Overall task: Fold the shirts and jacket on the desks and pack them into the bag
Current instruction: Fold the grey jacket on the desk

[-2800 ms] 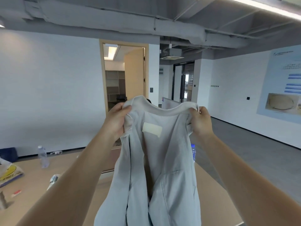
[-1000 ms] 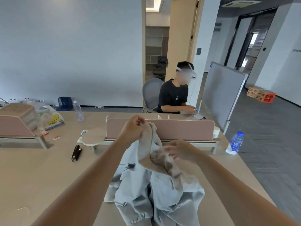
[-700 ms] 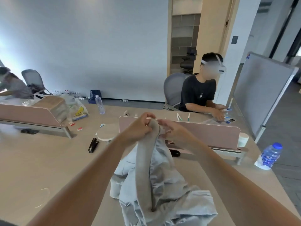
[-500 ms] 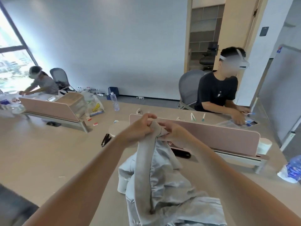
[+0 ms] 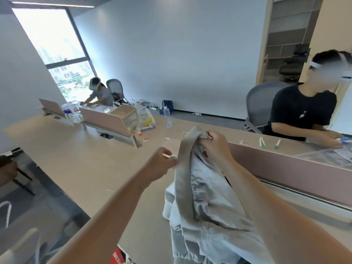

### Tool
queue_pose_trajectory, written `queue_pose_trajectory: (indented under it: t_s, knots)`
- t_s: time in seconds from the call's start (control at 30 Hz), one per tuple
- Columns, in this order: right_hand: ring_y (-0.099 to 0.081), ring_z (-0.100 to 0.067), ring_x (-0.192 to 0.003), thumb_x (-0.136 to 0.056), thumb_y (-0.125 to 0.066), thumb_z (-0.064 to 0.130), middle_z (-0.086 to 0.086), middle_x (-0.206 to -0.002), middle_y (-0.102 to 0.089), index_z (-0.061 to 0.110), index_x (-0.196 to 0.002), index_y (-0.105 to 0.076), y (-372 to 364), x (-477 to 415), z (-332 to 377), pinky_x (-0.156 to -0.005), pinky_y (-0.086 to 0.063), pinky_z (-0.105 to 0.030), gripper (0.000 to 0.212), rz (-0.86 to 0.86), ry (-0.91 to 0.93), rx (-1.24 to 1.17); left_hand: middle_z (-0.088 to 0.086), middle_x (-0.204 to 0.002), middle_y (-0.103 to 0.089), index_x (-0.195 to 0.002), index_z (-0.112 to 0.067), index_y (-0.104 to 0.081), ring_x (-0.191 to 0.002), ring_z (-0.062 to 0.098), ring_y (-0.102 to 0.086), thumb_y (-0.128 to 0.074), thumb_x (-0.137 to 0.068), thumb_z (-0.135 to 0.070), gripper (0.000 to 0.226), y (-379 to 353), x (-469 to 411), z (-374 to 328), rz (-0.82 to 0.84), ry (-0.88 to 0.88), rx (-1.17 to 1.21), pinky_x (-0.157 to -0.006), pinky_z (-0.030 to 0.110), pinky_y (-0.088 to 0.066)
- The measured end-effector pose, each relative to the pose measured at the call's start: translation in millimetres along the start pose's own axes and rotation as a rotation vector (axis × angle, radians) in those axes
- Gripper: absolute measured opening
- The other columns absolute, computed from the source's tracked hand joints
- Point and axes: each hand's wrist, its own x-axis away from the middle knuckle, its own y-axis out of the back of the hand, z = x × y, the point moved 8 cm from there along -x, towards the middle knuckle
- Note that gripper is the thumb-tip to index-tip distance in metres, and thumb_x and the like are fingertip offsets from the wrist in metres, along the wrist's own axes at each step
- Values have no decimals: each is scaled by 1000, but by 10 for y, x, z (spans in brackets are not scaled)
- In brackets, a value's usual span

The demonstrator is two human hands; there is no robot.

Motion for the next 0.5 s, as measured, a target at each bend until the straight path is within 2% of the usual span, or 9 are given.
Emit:
queue_pose_trajectory:
  t_s: [0.07,0.17,0.27,0.37,0.47,0.5]
  knots:
    - [-55,-23,-65,-86,-63,17,-2,-65,-59,13,-70,-56,65,-41,71,-57,-37,-32,18,-139,-23,-49,17,-90,-65,-121,-8,-47,-57,26,-62,-67,-93,-17,36,-120,157,126,119,103,167,-53,29,-50]
    - [-58,-22,-60,-86,-60,20,0,-64,-59,16,-77,-58,64,-46,259,-56,-42,-33,10,-215,-38,-146,24,-117,-65,-125,-5,-51,-75,37,-72,-56,-96,-4,29,-390,357,204,306,207,493,-63,40,-62]
    - [-59,-14,-49,-89,-55,21,0,-69,-62,20,-82,-58,86,1,504,-48,-44,-30,8,-276,0,-174,25,-124,-63,-130,-5,-50,-88,41,-73,-47,-97,2,34,-562,308,348,305,240,652,-67,39,-61]
    - [-53,-11,-36,-91,-53,17,4,-62,-56,19,-77,-53,132,111,665,-46,-41,-31,14,-345,20,-119,26,-122,-64,-132,3,-49,-98,34,-72,-42,-97,8,36,-523,142,438,224,195,624,-71,30,-62]
    - [-60,-25,-47,-86,-56,21,4,-60,-56,18,-75,-54,246,286,767,-53,-47,-42,11,-427,11,-139,30,-124,-60,-123,7,-52,-107,38,-67,-50,-93,13,31,-300,13,384,199,99,502,-67,23,-61]
    - [-61,-24,-52,-86,-57,21,1,-63,-57,16,-78,-56,297,362,813,-55,-50,-40,10,-461,11,-124,31,-123,-60,-120,8,-53,-105,39,-67,-53,-90,15,31,-175,-4,336,179,56,444,-62,20,-59]
